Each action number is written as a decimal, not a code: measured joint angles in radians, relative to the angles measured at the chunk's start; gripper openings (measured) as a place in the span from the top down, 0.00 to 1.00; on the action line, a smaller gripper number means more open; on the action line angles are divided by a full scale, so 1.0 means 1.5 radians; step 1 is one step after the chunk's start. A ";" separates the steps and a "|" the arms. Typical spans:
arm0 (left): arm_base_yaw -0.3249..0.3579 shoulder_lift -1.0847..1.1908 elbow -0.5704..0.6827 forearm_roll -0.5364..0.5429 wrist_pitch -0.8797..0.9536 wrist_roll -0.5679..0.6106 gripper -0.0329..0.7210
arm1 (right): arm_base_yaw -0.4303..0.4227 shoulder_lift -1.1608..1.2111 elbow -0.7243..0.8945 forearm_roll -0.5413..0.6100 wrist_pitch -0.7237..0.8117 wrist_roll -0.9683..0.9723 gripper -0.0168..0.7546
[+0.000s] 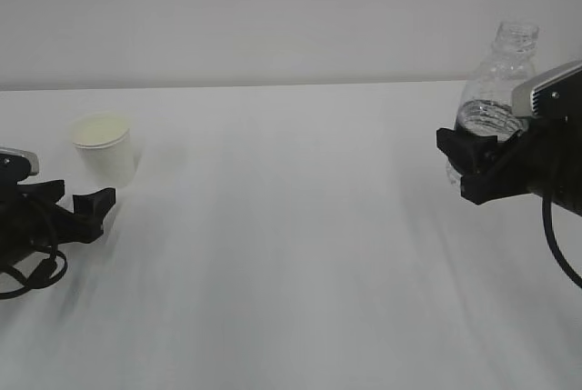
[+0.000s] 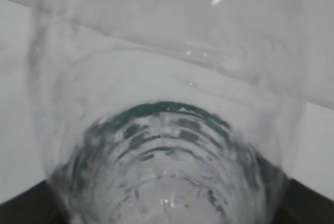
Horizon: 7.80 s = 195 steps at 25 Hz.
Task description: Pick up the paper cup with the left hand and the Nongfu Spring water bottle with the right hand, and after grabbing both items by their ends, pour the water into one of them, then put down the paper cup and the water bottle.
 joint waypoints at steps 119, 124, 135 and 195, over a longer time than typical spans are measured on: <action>-0.245 -0.063 -0.248 0.598 0.058 -0.331 0.28 | 0.000 0.000 0.000 -0.070 0.011 0.011 0.35; -0.296 -0.063 -0.248 0.598 0.058 -0.331 0.28 | 0.000 0.000 0.000 -0.082 0.012 0.013 0.35; -0.332 -0.063 -0.248 0.598 0.073 -0.331 0.28 | 0.000 0.000 0.000 -0.151 0.012 0.014 0.35; -0.375 -0.063 -0.248 0.601 0.076 -0.314 0.29 | 0.050 0.052 -0.093 -0.206 -0.051 -0.418 0.35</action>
